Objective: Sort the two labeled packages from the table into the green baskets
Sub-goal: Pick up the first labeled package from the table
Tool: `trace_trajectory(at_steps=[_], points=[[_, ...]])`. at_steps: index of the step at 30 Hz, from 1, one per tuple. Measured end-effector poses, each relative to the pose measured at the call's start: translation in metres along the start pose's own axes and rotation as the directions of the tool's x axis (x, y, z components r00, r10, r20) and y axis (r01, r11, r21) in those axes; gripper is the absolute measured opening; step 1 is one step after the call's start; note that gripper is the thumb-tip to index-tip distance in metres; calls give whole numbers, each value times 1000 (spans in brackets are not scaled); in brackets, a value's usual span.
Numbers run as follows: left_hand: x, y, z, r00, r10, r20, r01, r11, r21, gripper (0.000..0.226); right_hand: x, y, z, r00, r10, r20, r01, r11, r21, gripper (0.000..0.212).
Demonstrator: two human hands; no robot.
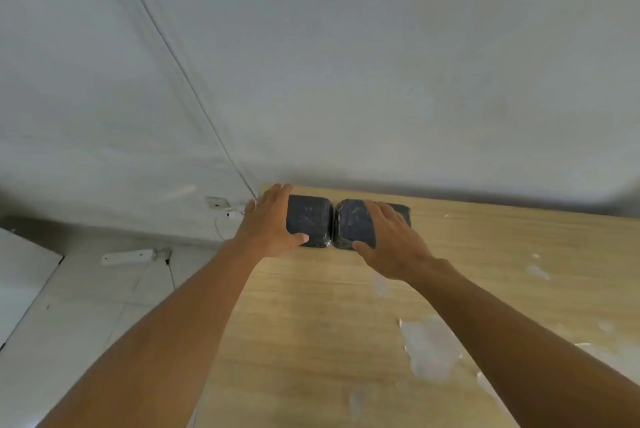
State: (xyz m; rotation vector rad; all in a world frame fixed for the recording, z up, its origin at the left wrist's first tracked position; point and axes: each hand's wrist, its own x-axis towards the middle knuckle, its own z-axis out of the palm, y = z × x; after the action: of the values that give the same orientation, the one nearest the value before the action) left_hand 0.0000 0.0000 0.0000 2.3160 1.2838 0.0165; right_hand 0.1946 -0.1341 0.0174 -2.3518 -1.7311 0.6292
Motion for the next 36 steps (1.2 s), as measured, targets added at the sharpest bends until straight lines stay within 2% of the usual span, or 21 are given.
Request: trace_trajectory(at_steps=[4, 9, 14, 17, 20, 21, 22, 24, 27, 29, 31, 32, 34, 36], points=[[36, -14, 22, 999, 37, 2, -37, 994, 101, 113, 39, 3, 28, 997, 18, 72, -17, 1000, -14, 83], [73, -26, 42, 993, 78, 91, -98, 965, 244, 125, 66, -5, 50, 999, -46, 18, 47, 999, -18, 77], [83, -29, 40, 987, 99, 124, -125, 967, 224, 107, 77, -4, 55, 998, -60, 26, 59, 998, 20, 73], [81, -40, 30, 996, 72, 58, -78, 990, 120, 98, 78, -2, 48, 1000, -27, 14, 26, 995, 94, 69], [75, -40, 10, 1000, 13, -14, -15, 985, -174, 83, 78, 0, 41, 1000, 1, 4, -2, 987, 160, 69], [72, -36, 2, 1000, -26, 13, 29, 942, -334, 79, 77, -1, 39, 1000, 19, 0, -18, 979, 204, 69], [70, -31, -5, 996, -58, 60, 81, 854, -514, 76, 77, -4, 36, 999, 41, -6, -38, 964, 263, 70], [67, -22, -15, 984, -94, 150, 176, 583, -793, 67, 77, -13, 29, 996, 84, -23, -68, 913, 402, 75], [59, -5, -25, 974, -41, 222, 226, 212, -951, 52, 75, -30, 15, 988, 134, 76, -151, 748, 646, 79], [53, 8, -27, 968, 29, 250, 249, 41, -968, 56, 74, -36, 5, 962, 112, 249, -270, 511, 816, 76], [45, 20, -30, 960, 58, 275, 276, -7, -961, 64, 71, -35, -3, 934, 45, 354, -352, 275, 895, 59], [43, 23, -32, 958, 61, 279, 280, -5, -960, 66, 68, -32, -6, 935, 33, 354, -352, 225, 909, 50], [41, 22, -36, 962, 64, 264, 263, 30, -964, 66, 62, -26, -11, 949, 60, 310, -315, 216, 924, 40], [40, 18, -42, 969, 32, 245, 240, 116, -964, 66, 55, -21, -20, 959, 97, 266, -282, 239, 929, 39]])
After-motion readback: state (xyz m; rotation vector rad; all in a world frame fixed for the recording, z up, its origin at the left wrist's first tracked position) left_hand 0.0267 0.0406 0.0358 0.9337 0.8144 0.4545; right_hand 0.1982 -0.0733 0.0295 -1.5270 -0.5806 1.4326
